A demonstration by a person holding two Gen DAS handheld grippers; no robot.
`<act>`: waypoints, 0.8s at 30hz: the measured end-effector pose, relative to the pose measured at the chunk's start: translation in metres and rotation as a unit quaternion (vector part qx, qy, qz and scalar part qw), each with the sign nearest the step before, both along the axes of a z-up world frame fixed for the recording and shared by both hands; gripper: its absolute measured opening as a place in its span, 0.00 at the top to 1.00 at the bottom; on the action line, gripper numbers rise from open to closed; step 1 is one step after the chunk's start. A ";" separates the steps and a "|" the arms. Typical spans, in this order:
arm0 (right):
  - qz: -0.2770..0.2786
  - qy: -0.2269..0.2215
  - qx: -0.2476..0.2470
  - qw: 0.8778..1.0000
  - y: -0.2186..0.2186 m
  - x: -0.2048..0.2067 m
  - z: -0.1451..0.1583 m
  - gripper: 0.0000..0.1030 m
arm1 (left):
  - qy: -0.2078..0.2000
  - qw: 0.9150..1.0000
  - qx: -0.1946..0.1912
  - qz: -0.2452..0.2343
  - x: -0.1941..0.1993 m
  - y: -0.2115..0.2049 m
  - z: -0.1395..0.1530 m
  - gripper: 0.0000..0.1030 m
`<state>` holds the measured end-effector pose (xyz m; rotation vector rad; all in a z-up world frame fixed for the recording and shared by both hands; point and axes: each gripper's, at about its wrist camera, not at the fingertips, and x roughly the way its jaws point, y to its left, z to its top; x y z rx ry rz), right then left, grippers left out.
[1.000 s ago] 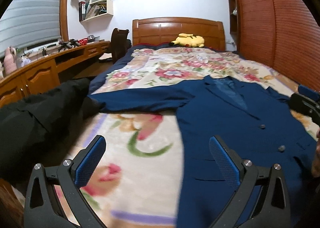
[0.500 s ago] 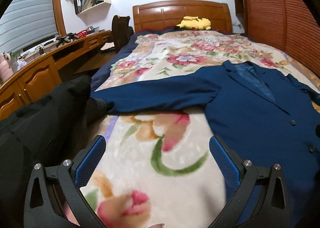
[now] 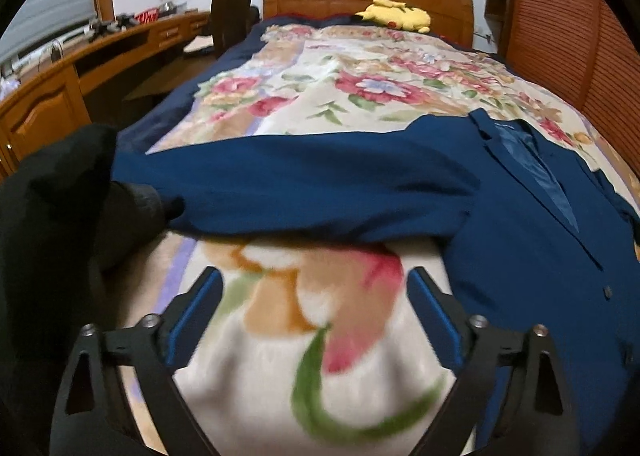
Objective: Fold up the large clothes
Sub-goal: 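Move the left tool to the jacket sleeve and close on its cuff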
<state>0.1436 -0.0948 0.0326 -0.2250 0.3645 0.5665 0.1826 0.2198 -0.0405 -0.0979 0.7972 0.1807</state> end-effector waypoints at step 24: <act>-0.013 0.029 -0.009 0.999 0.010 0.005 -0.006 0.00 | 0.046 0.987 -0.135 0.076 0.078 0.058 -0.035 0.66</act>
